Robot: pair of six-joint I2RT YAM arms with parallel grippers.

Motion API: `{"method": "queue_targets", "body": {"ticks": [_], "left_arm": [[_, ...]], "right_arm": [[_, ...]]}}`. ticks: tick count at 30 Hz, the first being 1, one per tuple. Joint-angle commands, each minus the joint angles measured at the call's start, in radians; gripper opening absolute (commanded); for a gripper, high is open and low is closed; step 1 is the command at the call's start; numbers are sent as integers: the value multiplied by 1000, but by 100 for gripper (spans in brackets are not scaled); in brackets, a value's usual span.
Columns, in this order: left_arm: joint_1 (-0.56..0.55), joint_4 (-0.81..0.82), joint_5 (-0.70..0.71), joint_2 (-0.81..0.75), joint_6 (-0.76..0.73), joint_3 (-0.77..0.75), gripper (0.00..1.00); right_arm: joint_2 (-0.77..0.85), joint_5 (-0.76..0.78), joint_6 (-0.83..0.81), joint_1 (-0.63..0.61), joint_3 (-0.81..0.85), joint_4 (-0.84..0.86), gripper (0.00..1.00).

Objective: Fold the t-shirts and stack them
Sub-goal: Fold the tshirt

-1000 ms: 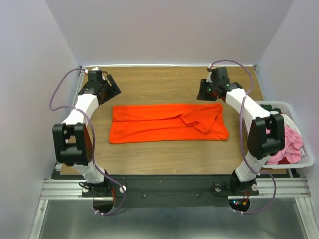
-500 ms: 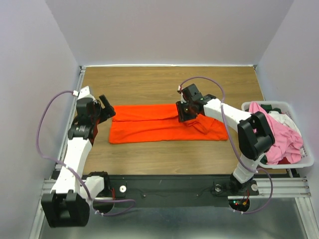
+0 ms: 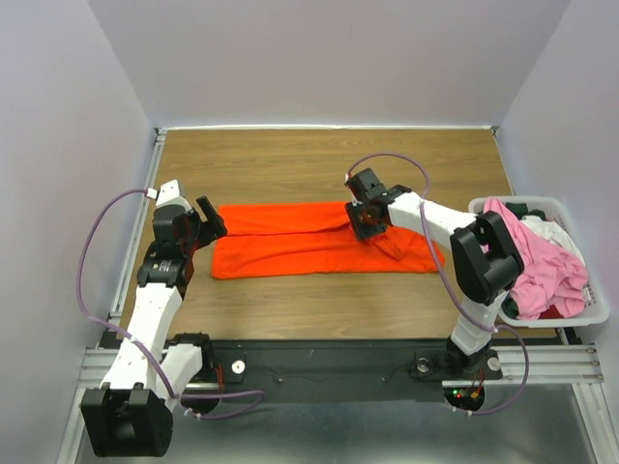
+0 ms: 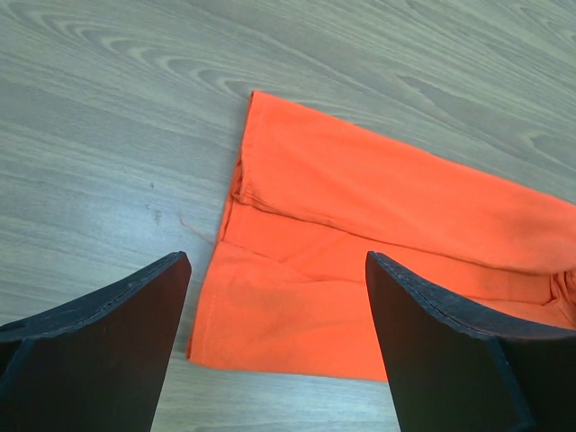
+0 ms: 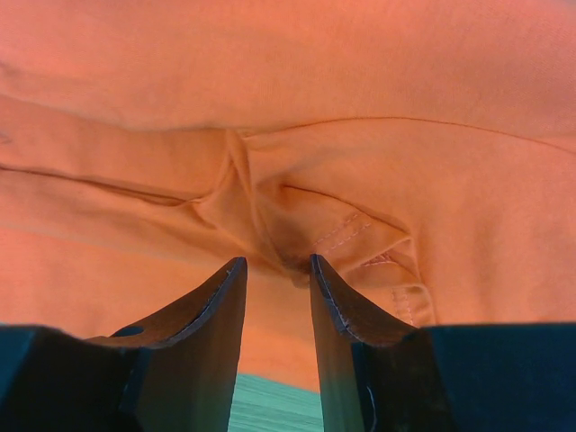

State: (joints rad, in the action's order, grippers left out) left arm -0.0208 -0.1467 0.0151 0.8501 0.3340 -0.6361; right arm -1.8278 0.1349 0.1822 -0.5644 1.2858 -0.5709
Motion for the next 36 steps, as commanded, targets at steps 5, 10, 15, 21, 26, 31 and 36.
{"method": "queue_targets", "body": {"ticks": [5,10,15,21,26,31,36], "left_arm": [[-4,65,8,3,-16,0,90],[-4,68,2,7,-16,1,90],[-4,70,0,10,-18,1,90],[-4,73,-3,13,-16,3,89],[-4,73,-4,17,-18,3,89],[-4,73,-10,26,-16,3,89],[-5,78,-61,40,-9,4,89]], "right_arm": [[-22,61,-26,-17,33,-24,40],[-27,69,-29,-19,35,-26,29],[-31,75,-27,-31,44,-29,1],[-24,51,19,-64,98,-69,1],[-45,16,130,-78,145,-102,2],[-82,-72,215,-88,164,-109,11],[-85,-124,234,-92,168,-110,29]]}}
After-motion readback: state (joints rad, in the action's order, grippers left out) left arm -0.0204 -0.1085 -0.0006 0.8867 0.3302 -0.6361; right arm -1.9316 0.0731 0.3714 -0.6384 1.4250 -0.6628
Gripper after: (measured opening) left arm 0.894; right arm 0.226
